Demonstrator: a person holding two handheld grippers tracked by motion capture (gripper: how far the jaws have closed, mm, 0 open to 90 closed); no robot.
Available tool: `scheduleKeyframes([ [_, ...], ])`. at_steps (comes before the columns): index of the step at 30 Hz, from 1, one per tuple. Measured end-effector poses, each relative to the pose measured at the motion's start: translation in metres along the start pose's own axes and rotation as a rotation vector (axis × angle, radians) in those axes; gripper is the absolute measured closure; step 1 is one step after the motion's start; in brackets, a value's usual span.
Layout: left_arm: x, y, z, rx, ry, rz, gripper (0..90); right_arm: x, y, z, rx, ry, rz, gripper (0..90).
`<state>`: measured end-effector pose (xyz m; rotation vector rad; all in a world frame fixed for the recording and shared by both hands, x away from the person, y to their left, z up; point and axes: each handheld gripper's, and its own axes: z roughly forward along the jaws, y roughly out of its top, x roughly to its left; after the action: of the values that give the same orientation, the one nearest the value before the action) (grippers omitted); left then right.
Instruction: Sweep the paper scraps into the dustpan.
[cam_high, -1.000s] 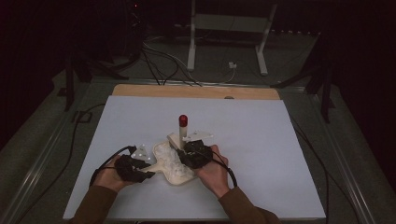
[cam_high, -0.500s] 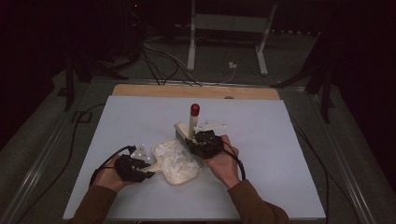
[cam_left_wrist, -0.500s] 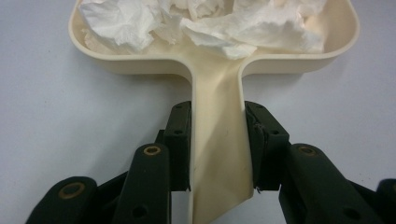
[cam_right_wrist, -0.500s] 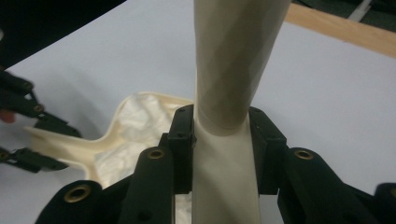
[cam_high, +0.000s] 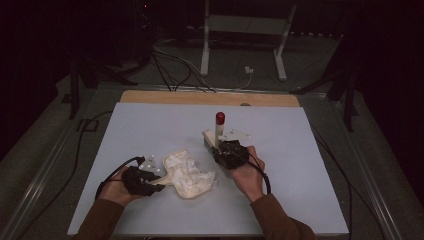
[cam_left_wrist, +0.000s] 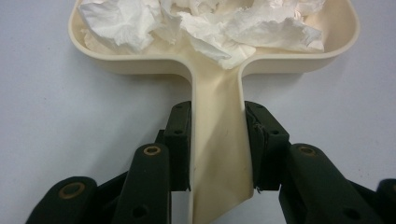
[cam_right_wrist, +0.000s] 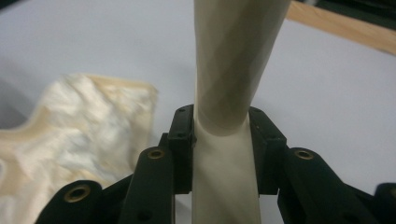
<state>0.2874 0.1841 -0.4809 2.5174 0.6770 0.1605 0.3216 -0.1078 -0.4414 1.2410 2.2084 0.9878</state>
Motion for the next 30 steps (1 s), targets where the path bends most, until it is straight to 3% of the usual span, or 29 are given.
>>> scheduleKeyframes([
  [4, -0.001, 0.0, 0.001, -0.001, -0.006, 0.0, 66.5, 0.004, -0.016, 0.004, 0.033, -0.041, -0.002, 67.1],
  [8, -0.002, 0.002, 0.003, -0.001, -0.008, -0.002, 66.5, 0.016, -0.021, 0.007, 0.026, -0.028, 0.003, 67.1],
  [16, -0.005, 0.009, 0.008, -0.006, -0.018, 0.006, 66.5, 0.042, -0.012, 0.012, 0.035, 0.066, -0.002, 67.1],
  [25, -0.006, 0.009, 0.008, -0.013, -0.014, 0.004, 66.6, 0.065, -0.005, 0.011, 0.031, 0.115, -0.053, 67.1],
  [30, -0.006, 0.007, 0.008, -0.022, -0.013, 0.004, 66.5, 0.063, -0.003, 0.009, 0.037, 0.125, -0.058, 67.1],
])
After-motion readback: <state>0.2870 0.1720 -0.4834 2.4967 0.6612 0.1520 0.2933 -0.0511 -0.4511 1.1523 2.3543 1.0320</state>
